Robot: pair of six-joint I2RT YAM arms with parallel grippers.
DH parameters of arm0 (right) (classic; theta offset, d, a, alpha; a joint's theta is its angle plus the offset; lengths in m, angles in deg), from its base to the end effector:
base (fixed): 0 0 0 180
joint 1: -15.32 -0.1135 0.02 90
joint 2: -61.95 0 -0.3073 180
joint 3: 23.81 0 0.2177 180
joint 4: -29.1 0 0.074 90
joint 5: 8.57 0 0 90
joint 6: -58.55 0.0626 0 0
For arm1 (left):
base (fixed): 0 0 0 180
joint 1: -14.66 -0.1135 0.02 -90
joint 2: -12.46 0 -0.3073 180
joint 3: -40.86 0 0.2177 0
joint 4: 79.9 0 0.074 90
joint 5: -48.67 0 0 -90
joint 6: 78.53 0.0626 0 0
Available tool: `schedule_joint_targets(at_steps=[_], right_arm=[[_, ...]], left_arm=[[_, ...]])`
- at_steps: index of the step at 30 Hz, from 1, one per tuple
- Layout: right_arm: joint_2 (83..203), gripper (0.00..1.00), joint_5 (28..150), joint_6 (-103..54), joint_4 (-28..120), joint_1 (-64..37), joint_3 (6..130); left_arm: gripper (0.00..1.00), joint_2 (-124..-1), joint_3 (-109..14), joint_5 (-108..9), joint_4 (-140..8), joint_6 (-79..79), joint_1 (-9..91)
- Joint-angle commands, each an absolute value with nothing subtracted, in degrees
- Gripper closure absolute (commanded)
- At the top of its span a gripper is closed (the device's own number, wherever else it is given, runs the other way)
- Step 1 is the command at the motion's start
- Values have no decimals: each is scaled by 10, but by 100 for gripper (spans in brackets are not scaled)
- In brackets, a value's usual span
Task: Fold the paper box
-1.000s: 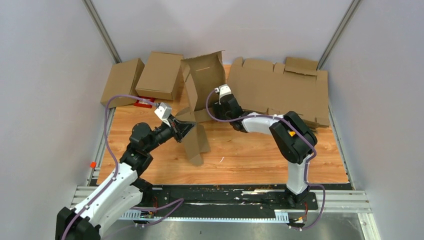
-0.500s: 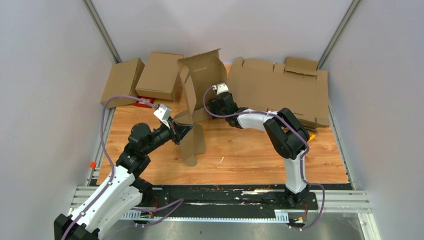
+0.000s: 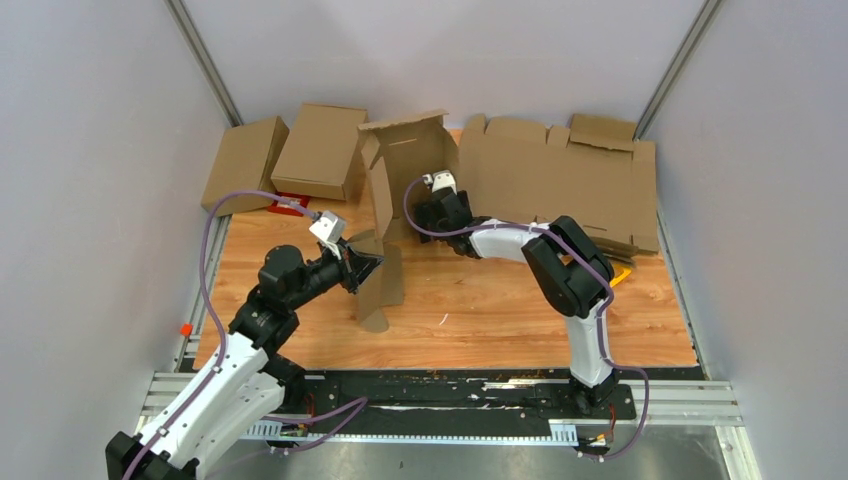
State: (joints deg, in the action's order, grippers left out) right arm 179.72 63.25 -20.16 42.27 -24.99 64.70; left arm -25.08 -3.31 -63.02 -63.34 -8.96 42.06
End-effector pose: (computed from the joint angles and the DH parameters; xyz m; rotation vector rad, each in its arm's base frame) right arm 0.3570 0.2773 0.1889 -0.4126 2.2311 0.1081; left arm 0.0983 -0.0770 0.3031 0.3994 1.7826 -0.9301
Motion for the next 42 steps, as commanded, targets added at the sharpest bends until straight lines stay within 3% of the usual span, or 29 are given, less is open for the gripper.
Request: schedule_joint_targets(at_steps=[1,9,26,32,35,39,42], right_arm=[[1796,12,658,-189,491,-254,639],[1762,4,782,-165,407,-207,616],[1706,0,758,-163,374,-203,594],[1710,7,746,-156,377,-202,605],[1716,1,743,-151,386,-198,617],[1717,0,750,-153,378,-192,615],[1717,4,764,-157,360,-187,607]], left_arm=[[100,-260,-35,-619,-516,-112,423],[100,-262,-42,-613,-506,-106,423],[100,-264,-44,-614,-504,-105,423],[100,-265,-45,-615,-505,-104,423],[100,-265,-45,-616,-503,-104,423],[100,-265,-46,-617,-504,-103,423],[100,-267,-45,-618,-505,-103,423]])
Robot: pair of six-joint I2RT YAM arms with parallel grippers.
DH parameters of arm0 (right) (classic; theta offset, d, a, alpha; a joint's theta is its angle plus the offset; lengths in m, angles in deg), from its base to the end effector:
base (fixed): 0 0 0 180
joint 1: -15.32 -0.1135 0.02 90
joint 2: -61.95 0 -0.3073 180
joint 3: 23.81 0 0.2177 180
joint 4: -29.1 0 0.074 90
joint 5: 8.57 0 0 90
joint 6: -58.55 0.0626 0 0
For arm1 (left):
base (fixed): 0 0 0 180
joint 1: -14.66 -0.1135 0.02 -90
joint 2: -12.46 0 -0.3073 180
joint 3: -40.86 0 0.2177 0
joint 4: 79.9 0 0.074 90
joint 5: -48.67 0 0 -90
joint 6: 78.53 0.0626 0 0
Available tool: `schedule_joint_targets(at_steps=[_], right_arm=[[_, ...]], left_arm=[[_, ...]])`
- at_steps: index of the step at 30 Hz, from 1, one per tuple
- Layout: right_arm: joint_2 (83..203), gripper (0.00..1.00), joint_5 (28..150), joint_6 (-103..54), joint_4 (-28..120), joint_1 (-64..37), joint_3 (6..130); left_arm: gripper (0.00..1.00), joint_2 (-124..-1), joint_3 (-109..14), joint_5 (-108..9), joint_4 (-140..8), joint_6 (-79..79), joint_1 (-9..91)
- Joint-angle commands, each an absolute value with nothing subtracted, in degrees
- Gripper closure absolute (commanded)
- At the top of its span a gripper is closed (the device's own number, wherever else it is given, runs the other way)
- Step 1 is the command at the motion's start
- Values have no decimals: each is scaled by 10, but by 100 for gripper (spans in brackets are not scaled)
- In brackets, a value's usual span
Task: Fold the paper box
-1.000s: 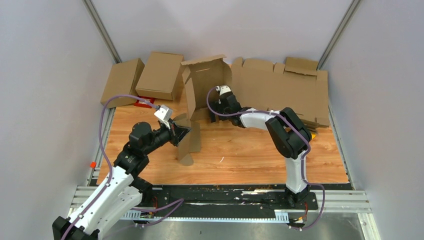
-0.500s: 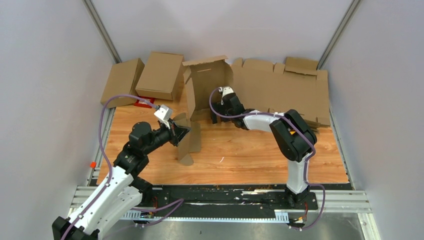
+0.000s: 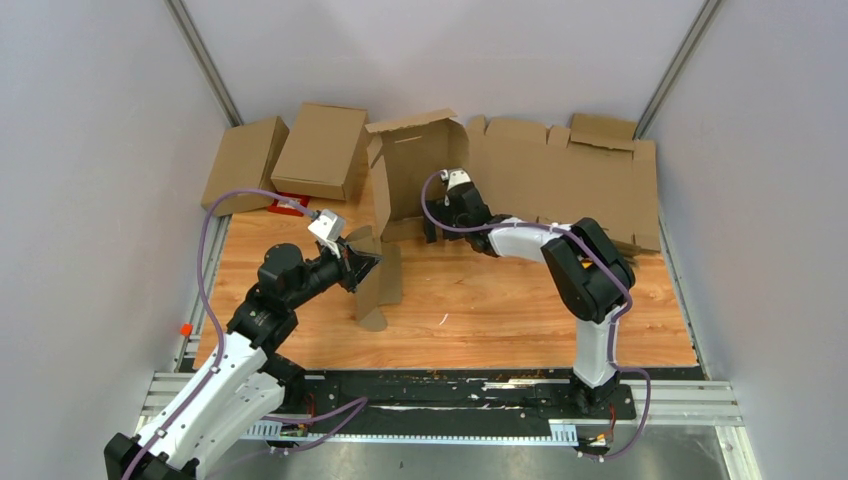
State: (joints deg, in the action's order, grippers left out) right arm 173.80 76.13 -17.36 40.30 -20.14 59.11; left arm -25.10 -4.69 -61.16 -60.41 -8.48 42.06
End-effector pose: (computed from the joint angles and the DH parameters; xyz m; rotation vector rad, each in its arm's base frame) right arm 0.3529 0.2442 0.2055 -0.3764 2.2610 0.3502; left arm 0.0987 -0.0751 0.3046 0.3799 1.8102 -0.8939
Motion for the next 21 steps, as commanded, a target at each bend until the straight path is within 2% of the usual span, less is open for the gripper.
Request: schedule_joint_targets(at_steps=[1,6,11,15,18,21], right_arm=[[1719,7,768,-159,356,-188,607],[1723,8,782,-169,332,-187,603],[1712,0,793,-168,313,-187,600],[1707,0,791,-165,301,-187,600],[1715,2,791,-169,307,-187,611],[1721,9,794,-167,299,-185,609]], left_arm=[[100,-268,-45,-619,-506,-103,423],[100,-271,-45,-622,-507,-103,423],[100,-273,-46,-623,-508,-103,423],[100,-274,-46,-623,-508,-102,423],[100,-277,-46,-624,-509,-102,423],[100,-278,-46,-625,-510,-102,424]])
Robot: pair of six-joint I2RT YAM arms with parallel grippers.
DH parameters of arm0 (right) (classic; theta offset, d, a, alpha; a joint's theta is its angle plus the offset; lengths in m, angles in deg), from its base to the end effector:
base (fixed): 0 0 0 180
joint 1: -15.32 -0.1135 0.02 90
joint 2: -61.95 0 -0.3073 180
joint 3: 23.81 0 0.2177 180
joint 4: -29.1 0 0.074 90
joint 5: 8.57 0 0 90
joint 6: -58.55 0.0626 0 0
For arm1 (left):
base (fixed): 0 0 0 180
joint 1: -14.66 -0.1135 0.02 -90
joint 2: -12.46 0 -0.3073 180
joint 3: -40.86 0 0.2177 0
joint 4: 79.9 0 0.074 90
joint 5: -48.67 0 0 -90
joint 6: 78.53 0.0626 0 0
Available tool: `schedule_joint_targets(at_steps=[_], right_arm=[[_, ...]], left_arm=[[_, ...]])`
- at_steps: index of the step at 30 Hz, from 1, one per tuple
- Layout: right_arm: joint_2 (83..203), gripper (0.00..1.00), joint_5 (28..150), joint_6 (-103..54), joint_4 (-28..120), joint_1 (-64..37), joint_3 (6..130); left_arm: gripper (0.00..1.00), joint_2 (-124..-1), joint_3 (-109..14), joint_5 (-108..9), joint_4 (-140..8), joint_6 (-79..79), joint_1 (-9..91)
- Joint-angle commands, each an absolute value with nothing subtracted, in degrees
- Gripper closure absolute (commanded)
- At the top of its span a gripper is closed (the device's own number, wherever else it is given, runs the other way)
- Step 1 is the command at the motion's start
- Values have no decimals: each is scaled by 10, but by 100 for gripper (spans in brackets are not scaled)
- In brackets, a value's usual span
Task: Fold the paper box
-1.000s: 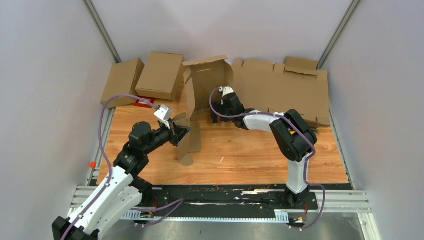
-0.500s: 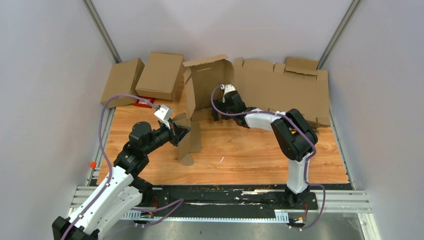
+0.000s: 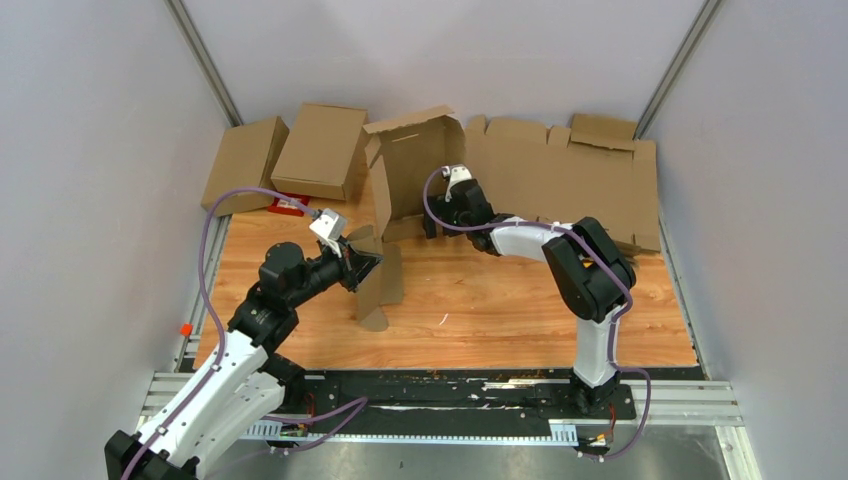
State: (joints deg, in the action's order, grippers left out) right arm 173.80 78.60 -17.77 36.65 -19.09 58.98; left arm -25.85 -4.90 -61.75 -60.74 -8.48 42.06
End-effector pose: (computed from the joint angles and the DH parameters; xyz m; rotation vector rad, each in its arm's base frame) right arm 0.3600 0.2429 0.2116 -0.3756 2.2080 0.4083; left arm 0.1006 -0.0767 0.3053 0.3876 1.8135 -0.9024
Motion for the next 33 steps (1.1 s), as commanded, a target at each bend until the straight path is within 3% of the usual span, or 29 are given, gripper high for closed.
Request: schedule_joint_targets(at_steps=[1,10,33], right_arm=[[1723,11,796,-166,296,-185,609],[1792,16,772,-139,373,-191,676],[1911,16,607,-198,569,-254,824]], left_arm=[[100,-278,-46,-625,-509,-102,423],[100,-280,-46,-628,-512,-103,423],[100,-285,-46,-628,-513,-105,423]])
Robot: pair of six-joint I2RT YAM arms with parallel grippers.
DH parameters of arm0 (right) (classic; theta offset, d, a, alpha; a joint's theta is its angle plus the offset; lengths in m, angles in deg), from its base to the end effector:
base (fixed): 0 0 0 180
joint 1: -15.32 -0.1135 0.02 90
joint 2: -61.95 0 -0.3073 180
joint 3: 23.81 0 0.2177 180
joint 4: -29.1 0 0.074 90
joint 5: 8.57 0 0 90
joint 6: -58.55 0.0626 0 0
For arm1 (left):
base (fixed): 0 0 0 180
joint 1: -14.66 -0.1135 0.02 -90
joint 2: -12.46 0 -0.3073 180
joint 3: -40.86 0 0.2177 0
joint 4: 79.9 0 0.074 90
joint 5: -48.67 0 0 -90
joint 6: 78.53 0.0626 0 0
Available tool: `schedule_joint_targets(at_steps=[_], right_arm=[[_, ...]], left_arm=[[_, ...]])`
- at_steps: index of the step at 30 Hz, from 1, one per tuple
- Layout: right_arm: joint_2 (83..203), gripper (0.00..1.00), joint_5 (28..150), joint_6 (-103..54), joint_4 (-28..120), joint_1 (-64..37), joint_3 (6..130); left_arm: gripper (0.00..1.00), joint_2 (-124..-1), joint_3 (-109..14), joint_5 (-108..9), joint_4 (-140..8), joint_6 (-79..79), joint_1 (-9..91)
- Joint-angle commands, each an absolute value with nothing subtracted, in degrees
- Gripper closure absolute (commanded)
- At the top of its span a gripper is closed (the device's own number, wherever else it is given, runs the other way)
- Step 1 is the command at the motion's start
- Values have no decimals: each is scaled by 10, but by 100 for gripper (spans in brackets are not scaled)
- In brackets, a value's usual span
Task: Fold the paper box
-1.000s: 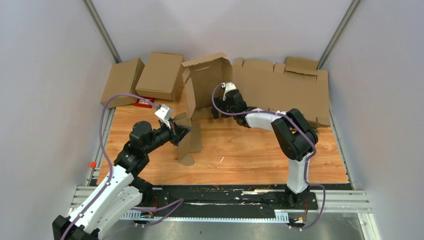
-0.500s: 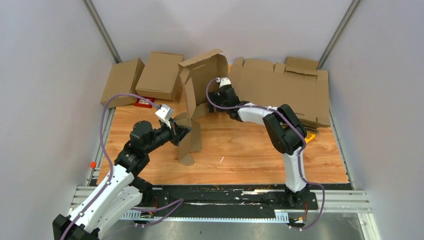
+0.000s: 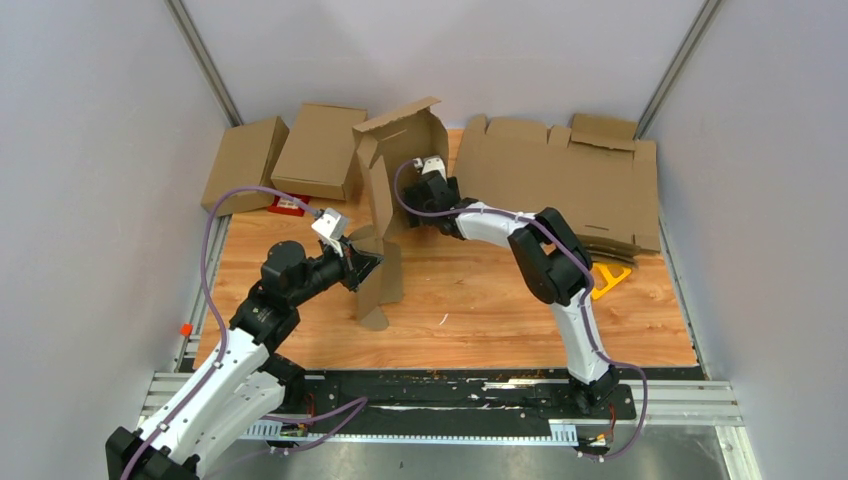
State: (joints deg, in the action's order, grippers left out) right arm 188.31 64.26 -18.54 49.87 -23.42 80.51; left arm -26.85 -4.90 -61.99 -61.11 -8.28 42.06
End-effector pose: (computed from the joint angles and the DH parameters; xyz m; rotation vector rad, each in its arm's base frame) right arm 0.4032 0.2998 0.1883 -0.3623 2.2515 0.1238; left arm 0.1035 -0.0785 0.3043 0.3933 1.8236 -0.9025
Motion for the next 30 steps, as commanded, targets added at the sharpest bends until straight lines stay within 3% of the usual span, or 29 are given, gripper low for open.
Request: schedule_joint_targets(at_steps=[1,23,30], right_arm=[[1912,16,602,-198,569,-257,824],[1953,30,489,-157,681,-289,901],[1927,34,511,-152,657,-300,869]], left_arm=[[100,-284,-46,-627,-512,-105,423],[100,-266,-51,-590,-497,-119,423],[87,-224,-59,-491,-458,-141,423]])
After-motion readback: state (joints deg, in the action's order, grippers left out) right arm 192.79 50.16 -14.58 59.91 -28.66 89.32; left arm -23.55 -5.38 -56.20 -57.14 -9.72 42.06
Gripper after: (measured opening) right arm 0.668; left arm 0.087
